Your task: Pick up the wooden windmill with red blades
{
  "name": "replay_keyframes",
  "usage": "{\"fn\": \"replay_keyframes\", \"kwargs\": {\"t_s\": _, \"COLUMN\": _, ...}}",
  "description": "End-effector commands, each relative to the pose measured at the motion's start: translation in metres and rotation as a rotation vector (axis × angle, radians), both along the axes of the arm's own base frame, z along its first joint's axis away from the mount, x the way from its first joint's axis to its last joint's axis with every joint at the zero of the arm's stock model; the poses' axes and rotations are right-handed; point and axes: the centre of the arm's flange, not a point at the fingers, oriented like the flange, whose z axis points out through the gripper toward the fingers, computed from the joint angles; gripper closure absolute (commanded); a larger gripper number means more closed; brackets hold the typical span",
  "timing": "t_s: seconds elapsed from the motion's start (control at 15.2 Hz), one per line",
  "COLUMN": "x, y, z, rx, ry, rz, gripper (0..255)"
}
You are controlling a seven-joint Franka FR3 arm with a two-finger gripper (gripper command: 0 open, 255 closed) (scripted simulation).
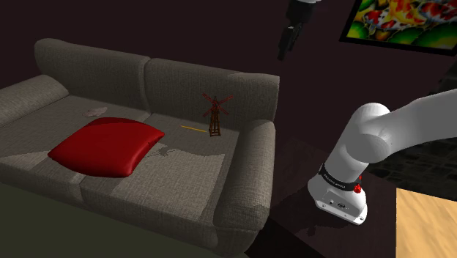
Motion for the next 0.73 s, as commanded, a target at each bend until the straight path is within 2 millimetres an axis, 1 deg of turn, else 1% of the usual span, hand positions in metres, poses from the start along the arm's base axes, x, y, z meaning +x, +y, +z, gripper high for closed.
{"fn": "replay_keyframes", "kwargs": {"t_s": 0.0, "x": 0.000, "y": 0.000, "z": 0.000, "rx": 0.000, "ry": 0.000, "rz": 0.000, "gripper": 0}}
{"fn": "replay_keyframes", "kwargs": {"t_s": 0.66, "x": 0.104, "y": 0.005, "z": -0.089, "rx": -0.095, "ry": 0.048, "rz": 0.096, "gripper": 0}}
